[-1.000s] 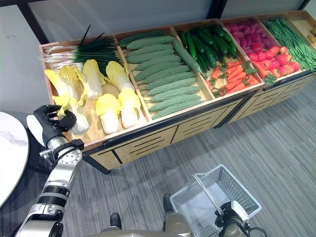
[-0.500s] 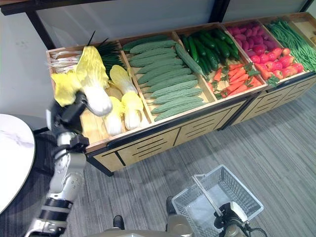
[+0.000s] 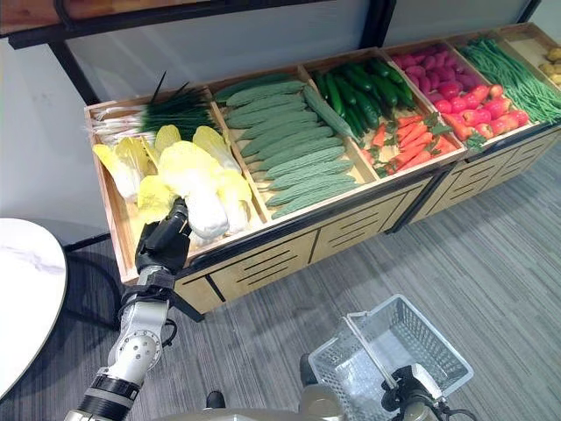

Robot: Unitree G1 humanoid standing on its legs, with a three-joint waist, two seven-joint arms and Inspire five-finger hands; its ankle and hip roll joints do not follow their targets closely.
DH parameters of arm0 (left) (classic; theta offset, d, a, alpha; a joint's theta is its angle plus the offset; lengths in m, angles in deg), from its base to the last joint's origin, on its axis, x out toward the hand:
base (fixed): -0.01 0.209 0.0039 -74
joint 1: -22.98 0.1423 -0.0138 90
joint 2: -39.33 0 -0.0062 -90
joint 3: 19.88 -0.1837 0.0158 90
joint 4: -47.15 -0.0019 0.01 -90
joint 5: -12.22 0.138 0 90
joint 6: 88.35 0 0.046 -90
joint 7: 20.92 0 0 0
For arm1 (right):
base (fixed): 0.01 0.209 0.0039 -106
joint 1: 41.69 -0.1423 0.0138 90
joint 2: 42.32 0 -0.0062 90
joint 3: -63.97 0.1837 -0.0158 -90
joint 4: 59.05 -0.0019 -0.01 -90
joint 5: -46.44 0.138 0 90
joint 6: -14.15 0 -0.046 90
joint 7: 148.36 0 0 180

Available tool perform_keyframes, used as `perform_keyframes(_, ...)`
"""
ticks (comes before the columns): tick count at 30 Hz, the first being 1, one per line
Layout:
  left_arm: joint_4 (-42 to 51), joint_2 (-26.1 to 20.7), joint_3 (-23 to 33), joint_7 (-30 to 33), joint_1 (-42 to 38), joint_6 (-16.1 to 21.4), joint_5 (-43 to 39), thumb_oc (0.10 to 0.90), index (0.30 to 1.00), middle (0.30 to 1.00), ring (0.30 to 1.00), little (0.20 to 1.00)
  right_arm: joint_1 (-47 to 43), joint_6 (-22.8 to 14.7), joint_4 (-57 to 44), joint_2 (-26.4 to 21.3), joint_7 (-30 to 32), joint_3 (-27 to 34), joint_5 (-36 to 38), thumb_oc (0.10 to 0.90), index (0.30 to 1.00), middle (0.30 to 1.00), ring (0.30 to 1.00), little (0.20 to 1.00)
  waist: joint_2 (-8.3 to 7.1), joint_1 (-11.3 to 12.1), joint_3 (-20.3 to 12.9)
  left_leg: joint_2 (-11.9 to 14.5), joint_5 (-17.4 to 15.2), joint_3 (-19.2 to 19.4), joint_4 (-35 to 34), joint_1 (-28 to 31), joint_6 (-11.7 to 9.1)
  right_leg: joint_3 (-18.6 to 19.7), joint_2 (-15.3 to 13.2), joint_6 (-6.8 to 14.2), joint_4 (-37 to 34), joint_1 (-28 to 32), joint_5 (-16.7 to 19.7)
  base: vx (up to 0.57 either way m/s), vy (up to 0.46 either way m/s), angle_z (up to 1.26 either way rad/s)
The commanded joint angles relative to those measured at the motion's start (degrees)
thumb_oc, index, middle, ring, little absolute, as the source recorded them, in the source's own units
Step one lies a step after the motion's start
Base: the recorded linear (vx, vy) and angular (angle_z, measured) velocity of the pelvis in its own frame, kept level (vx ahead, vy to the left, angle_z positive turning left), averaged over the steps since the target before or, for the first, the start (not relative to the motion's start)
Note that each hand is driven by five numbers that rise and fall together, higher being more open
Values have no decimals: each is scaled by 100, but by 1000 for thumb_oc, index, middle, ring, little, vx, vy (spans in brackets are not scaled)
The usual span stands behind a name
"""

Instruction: Get the vegetables into the basket

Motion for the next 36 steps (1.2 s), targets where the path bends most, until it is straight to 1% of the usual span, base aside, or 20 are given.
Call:
perform_keyframes(1, 540, -185, 160, -505, -614, 395, 145, 400, 300, 300, 300, 300, -67, -83, 34, -264, 50, 20, -52, 400, 300, 300, 300, 300, -339, -17, -26, -139, -564, -303, 511, -111, 239, 10, -533, 558, 272, 25, -309, -61, 79, -19)
perform_keyframes(3, 574, -230, 93, -516, -644, 357, 149, 400, 300, 300, 300, 300, 22, -80, 18, -247, 36, 76, -12, 400, 300, 300, 300, 300, -368, -52, 35, -209, -646, -321, 710, -230, 289, 74, -576, 583, 442, -80, -287, -95, 136, -12)
perform_keyframes(4, 604, -274, 13, -550, -723, 341, 162, 400, 300, 300, 300, 300, 108, -59, 12, -258, 8, 143, -11, 400, 300, 300, 300, 300, -404, -138, 104, -317, -716, -309, 819, -323, 361, 174, -666, 669, 560, -231, -92, -105, 160, -8)
perform_keyframes(5, 603, -274, 12, -550, -724, 341, 162, 400, 300, 300, 300, 300, 109, -58, 11, -257, 7, 145, -12, 400, 300, 300, 300, 300, -405, -134, 101, -320, -717, -306, 822, -328, 363, 179, -668, 671, 560, -236, -90, -123, 177, -3)
perform_keyframes(7, 616, -283, -37, -569, -789, 347, 167, 400, 300, 300, 300, 300, 171, -42, 1, -254, -10, 182, -16, 400, 300, 300, 300, 300, -436, -233, 148, -442, -733, -203, 807, -387, 418, 366, -738, 797, 505, -415, 354, -160, 158, -14)
perform_keyframes(8, 656, -318, -50, -552, -828, 397, 227, 400, 300, 300, 300, 300, 149, -9, -54, -239, 7, 200, -8, 400, 300, 300, 300, 300, -401, -308, 250, -466, -736, -36, 821, -453, 457, 439, -769, 803, 473, -699, 807, -186, 139, -32)
perform_keyframes(9, 656, -321, -49, -552, -830, 397, 227, 400, 300, 300, 300, 300, 147, -8, -54, -236, 7, 199, -8, 400, 300, 300, 300, 300, -412, -301, 233, -474, -720, -23, 817, -474, 457, 456, -774, 803, 475, -730, 818, -202, 136, -42)
perform_keyframes(10, 670, -343, -61, -559, -851, 413, 219, 400, 300, 300, 300, 300, 119, -4, -54, -217, 10, 185, 11, 400, 300, 300, 300, 300, -391, -309, 273, -468, -715, 50, 838, -531, 492, 372, -773, 803, 512, -837, 791, -136, 101, -77)
perform_keyframes(11, 694, -367, -66, -551, -876, 422, 235, 400, 300, 300, 300, 300, 118, -6, -75, -191, 31, 178, 23, 400, 300, 300, 300, 300, -351, -272, 349, -421, -716, 160, 850, -527, 511, 55, -797, 750, 646, -856, 612, -276, 200, -72)
perform_keyframes(12, 707, -396, 6, -568, -904, 414, 239, 400, 300, 300, 300, 300, 126, -6, -89, -143, 19, 137, 32, 400, 300, 300, 300, 300, -292, -164, 416, -358, -677, 398, 788, -555, 546, -694, -886, 535, 984, -780, 121, -258, 192, -88)
perform_keyframes(13, 700, -384, 32, -552, -906, 409, 226, 400, 300, 300, 300, 300, 124, -4, -79, -130, 20, 134, 35, 400, 300, 300, 300, 300, -285, -131, 419, -332, -622, 501, 739, -552, 552, -906, -883, 489, 1175, -733, -26, -159, 178, -75)
perform_keyframes(14, 692, -365, 41, -534, -904, 405, 222, 400, 300, 300, 300, 300, 148, 1, -38, -124, 29, 144, 29, 400, 300, 300, 300, 300, -241, -110, 393, -309, -678, 522, 666, -497, 522, -1038, -841, 507, 1406, -608, -284, -13, 81, -123)
perform_keyframes(15, 693, -364, 40, -534, -903, 405, 222, 400, 300, 300, 300, 300, 149, 0, -38, -125, 30, 144, 29, 400, 300, 300, 300, 300, -242, -108, 397, -312, -678, 523, 661, -488, 520, -1035, -843, 507, 1421, -609, -297, -7, 61, -119)
perform_keyframes(18, 777, -373, 21, -504, -891, 339, 255, 400, 300, 300, 300, 300, 147, 32, 190, -153, 78, 226, 72, 400, 300, 300, 300, 300, -197, -49, 327, -260, -556, 795, 554, -522, 568, -1339, -790, 413, 2162, -451, -675, -73, 32, -75)
perform_keyframes(21, 871, -433, 65, -551, -847, 288, 322, 400, 300, 300, 300, 300, 135, 20, 181, -132, 102, 214, 107, 400, 300, 300, 300, 300, -232, 13, 288, -235, -508, 1030, 502, -493, 542, -1454, -797, 404, 2200, -330, -752, -23, -67, -56)
perform_keyframes(22, 866, -438, 93, -573, -843, 282, 312, 400, 300, 300, 300, 300, 122, 3, 121, -93, 118, 178, 144, 400, 300, 300, 300, 300, -284, 63, 254, -194, -489, 1194, 506, -471, 494, -1618, -812, 416, 1879, -217, -767, 33, -154, -61)
perform_keyframes(27, 919, -407, 178, -633, -823, 320, 266, 400, 300, 300, 300, 300, 138, -28, 20, -68, 124, 143, 196, 400, 300, 300, 300, 300, -276, 6, 233, -15, -387, 1411, 601, -455, 351, -1609, -622, 323, 1432, -71, -1027, 34, -168, -50)
perform_keyframes(31, 899, -322, 156, -607, -816, 360, 190, 400, 300, 300, 300, 300, 184, -33, -57, -108, 199, 177, 251, 400, 300, 300, 300, 300, -191, -114, 251, 189, -141, 1521, 487, -438, 168, -1548, -401, 239, 1154, -42, -1121, 22, -210, -21)
perform_keyframes(32, 890, -278, 106, -626, -819, 339, 179, 400, 300, 300, 300, 300, 198, -30, -64, -157, 239, 221, 279, 400, 300, 300, 300, 300, -124, -173, 276, 287, -7, 1540, 433, -421, 70, -1511, -290, 181, 1093, -40, -1177, 21, -224, -21)
perform_keyframes(36, 846, -189, 7, -679, -862, 329, 134, 400, 300, 300, 300, 300, 201, -48, -56, -277, 301, 296, 360, 400, 300, 300, 300, 300, 1, -266, 330, 482, 196, 1548, 439, -460, -104, -1472, -97, 64, 1046, -70, -1223, 8, -221, -12)
